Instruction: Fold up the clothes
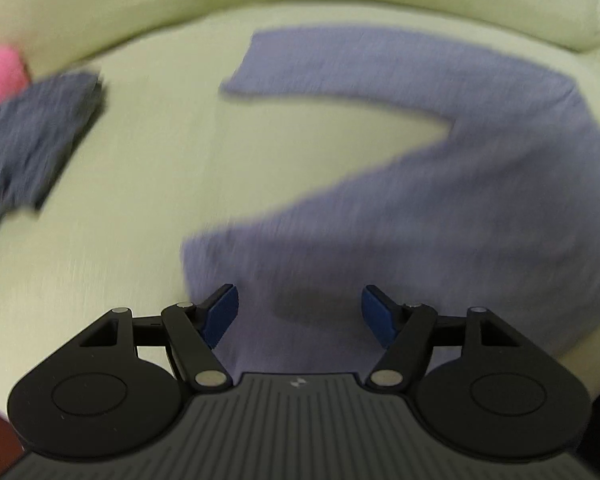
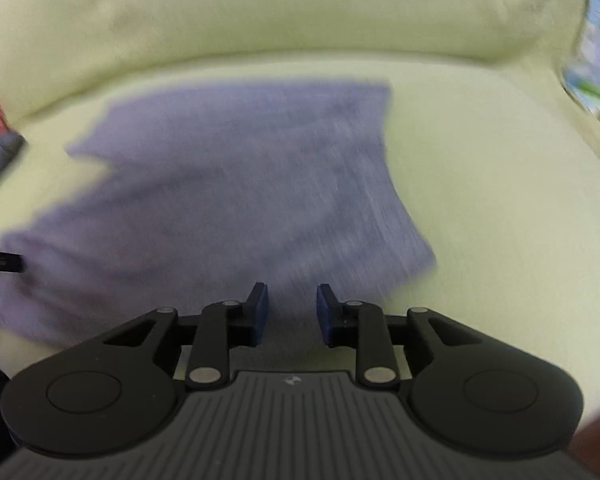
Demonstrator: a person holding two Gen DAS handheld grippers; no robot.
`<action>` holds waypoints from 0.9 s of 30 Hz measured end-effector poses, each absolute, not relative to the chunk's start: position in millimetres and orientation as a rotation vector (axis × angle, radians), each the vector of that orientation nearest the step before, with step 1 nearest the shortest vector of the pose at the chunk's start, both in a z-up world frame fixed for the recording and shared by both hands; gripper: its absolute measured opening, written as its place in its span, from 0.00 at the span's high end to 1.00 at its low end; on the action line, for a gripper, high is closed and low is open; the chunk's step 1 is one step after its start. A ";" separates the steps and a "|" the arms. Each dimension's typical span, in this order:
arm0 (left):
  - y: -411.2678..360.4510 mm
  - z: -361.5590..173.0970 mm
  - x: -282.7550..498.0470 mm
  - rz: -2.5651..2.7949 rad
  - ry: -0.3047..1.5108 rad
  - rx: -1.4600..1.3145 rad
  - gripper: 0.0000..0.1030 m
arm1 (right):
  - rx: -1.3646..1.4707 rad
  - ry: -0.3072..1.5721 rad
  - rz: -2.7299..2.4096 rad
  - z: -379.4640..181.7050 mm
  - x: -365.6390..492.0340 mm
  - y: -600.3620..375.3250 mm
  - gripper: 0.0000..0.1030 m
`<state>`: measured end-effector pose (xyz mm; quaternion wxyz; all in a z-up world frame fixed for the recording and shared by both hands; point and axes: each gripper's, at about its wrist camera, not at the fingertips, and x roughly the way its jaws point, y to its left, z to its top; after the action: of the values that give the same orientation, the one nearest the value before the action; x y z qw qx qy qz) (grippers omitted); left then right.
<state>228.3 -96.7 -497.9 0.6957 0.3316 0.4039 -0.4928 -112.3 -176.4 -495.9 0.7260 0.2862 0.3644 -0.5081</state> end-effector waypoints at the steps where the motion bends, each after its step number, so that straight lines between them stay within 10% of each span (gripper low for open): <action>1: -83.1 -499.6 233.8 -1.083 0.925 0.721 0.28 | 0.636 0.820 -1.118 -498.1 -116.1 -172.6 0.79; 12: -115.4 -460.4 244.2 -1.082 0.907 0.545 0.32 | 0.436 0.631 -0.649 -464.8 -11.5 -225.8 1.00; 27: -123.7 -485.8 260.7 -1.021 0.971 0.516 0.23 | 0.268 0.745 -0.513 -493.9 111.6 -277.4 1.00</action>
<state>260.7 -123.7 -485.8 0.7315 0.2345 0.4412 -0.4639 111.6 -277.4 -493.9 0.8907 0.1293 0.3589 -0.2472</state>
